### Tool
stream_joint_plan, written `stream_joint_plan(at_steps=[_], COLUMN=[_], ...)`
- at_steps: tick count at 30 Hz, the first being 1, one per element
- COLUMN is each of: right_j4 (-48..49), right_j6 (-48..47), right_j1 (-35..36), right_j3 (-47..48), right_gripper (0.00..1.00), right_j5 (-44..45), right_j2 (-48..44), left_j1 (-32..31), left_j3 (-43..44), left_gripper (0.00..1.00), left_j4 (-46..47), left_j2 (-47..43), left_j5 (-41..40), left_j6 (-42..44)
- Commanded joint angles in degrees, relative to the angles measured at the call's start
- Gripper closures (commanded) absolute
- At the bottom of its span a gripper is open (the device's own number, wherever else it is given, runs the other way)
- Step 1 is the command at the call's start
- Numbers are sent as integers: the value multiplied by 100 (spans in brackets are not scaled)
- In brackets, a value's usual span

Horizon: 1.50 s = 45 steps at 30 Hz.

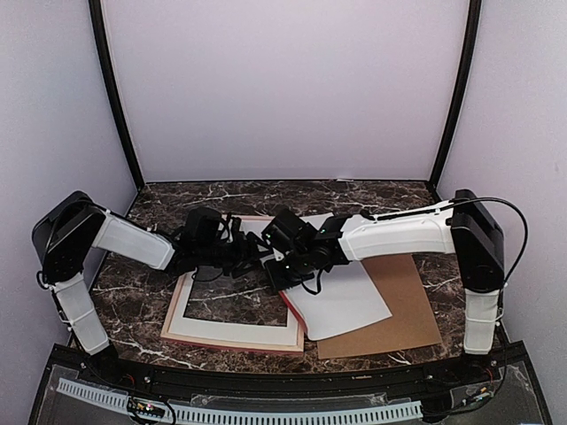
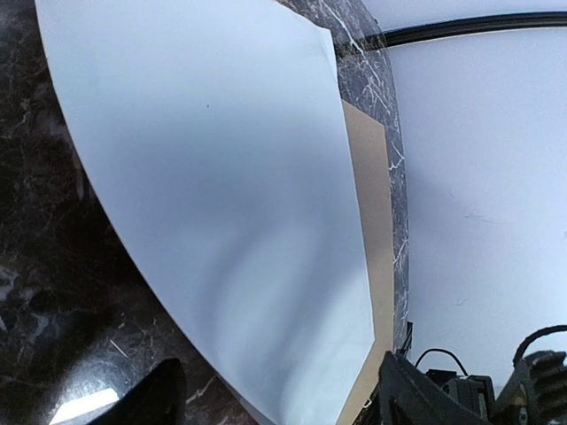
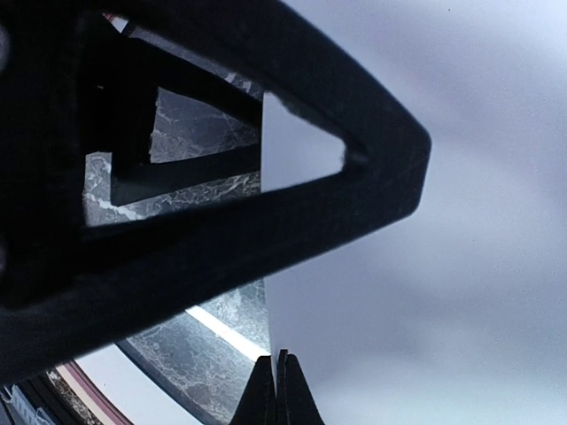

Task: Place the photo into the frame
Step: Pass from the right arm to the left, then place the photo on the mat board.

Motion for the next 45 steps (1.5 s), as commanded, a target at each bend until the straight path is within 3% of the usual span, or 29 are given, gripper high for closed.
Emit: stream_joint_plan(at_steps=[1,6,11,26,32,38,45], right_j4=[210,256,333,179,-46,-185,-44], right_j6=[44,66,49,-131,-312,-478,-722], right_j1=[108,128,128,-123,-595,-976,-1357], right_j3=[153,153,89,-568,-1205,-1691,-2075], right_gripper=[99,94,79,46,40,39,39], right_j5=[-169,-285,-355,-171,235,660,728], right_j2=[37,25,-88,-1274,-2069,-2624,-2876], left_j1=[34,31,38,167,422,1002,1464], left_j3=[142,153,164,206,658,1075,1841], left_gripper=[29,46,63,99,100,100,100], left_j4=[135,223,244,239,-1107,-3225,-5488], left_j2=[141,193,222,234,-237,-878,-1113], left_j5=[104,140,172,546,1217,1859,1644], left_j6=[62,95,187,527,1580,2770,4397])
